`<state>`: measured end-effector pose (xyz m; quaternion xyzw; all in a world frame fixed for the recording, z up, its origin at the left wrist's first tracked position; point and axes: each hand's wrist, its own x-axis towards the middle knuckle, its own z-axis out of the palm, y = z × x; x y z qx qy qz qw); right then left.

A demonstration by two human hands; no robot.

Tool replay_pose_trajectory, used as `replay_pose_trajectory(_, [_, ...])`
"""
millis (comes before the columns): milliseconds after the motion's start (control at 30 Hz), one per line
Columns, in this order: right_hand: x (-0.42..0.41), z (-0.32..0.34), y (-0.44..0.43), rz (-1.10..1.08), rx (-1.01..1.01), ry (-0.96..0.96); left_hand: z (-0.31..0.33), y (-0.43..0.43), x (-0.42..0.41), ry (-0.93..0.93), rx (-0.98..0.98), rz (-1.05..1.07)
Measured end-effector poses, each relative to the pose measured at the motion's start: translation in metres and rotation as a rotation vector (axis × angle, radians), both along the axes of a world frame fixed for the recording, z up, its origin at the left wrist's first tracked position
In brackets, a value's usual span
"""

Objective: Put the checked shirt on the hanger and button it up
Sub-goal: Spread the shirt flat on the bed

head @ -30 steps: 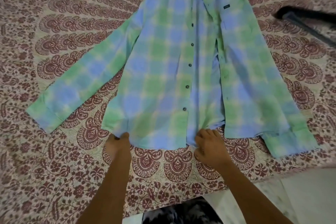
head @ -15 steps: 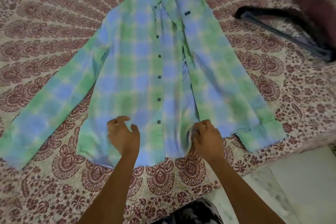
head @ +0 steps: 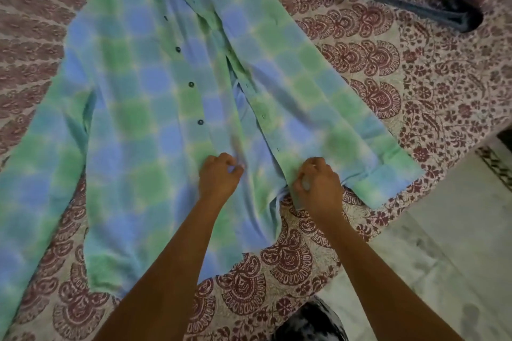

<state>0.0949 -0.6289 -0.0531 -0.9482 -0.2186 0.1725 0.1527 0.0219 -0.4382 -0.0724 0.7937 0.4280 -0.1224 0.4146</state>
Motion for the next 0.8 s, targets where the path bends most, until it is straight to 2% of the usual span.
replay_pose_trajectory(100, [-0.007, 0.001, -0.004, 0.053, 0.089, -0.042, 0.015, -0.010, 0.013, -0.134, -0.018, 0.128])
replay_pose_trajectory(167, [-0.013, 0.000, -0.009, -0.085, 0.071, -0.091, 0.019, -0.022, 0.022, -0.185, -0.224, 0.193])
replay_pose_trajectory(267, [-0.020, -0.005, -0.025, -0.357, 0.025, -0.062, 0.011, -0.045, 0.035, -0.051, -0.421, 0.174])
replay_pose_trajectory(367, [-0.019, -0.011, -0.044, -0.258, -0.085, 0.013, 0.007, -0.077, 0.045, -0.038, -0.383, 0.189])
replay_pose_trajectory(467, [-0.018, -0.011, -0.057, -0.087, -0.066, 0.010, 0.007, -0.097, 0.051, -0.063, -0.388, 0.178])
replay_pose_trajectory(567, [-0.017, -0.007, -0.066, -0.213, -0.013, -0.046, 0.026, -0.095, 0.048, -0.171, -0.514, 0.287])
replay_pose_trajectory(700, [-0.014, -0.001, -0.062, -0.401, 0.062, 0.042, 0.067, -0.077, 0.023, -0.376, -0.599, 0.423])
replay_pose_trajectory(800, [-0.009, 0.005, -0.045, -0.391, 0.198, 0.065, 0.086, -0.069, 0.002, -0.453, -0.552, 0.405])
